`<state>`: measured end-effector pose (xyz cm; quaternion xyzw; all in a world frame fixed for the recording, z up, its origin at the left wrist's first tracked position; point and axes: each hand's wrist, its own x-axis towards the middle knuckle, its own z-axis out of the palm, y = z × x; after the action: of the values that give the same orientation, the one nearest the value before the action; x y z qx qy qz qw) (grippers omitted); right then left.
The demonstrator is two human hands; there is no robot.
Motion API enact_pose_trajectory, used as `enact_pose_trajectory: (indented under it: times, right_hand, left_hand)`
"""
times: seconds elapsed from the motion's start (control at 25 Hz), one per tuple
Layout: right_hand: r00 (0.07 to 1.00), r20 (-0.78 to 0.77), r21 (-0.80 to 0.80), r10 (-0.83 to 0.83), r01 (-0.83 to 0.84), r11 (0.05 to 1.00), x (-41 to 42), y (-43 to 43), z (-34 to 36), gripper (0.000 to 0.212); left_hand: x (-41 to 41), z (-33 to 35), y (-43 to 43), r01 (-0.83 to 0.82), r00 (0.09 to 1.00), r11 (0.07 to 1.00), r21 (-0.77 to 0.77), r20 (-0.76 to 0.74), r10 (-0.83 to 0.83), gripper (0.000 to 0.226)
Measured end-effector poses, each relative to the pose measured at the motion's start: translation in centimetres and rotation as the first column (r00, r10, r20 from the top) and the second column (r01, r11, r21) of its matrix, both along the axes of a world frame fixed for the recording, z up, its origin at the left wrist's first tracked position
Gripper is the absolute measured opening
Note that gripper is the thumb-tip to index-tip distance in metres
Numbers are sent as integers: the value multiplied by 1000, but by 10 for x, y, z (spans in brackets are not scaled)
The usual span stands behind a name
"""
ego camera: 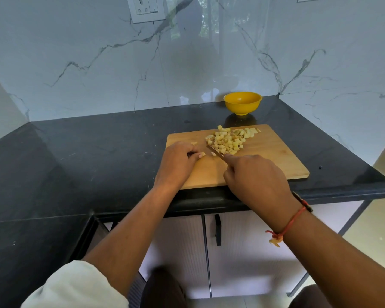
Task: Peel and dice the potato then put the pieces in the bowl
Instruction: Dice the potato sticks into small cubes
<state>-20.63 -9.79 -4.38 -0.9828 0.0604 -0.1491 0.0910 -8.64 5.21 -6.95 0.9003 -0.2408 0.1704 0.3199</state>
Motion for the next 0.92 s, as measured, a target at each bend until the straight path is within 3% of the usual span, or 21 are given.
enact_pose_trajectory:
  times: [0.32, 0.92]
  right_hand:
    - [998, -15, 80, 60, -59, 995, 16, 13, -4, 35]
    - [985, -161, 74, 59, -48, 996, 40, 12, -4, 35]
  left_hand:
    - [-2, -1, 3, -7, 1000, 1000, -11, -8, 7, 15]
    - [3, 2, 1, -48, 995, 998, -46, -90, 44, 13]
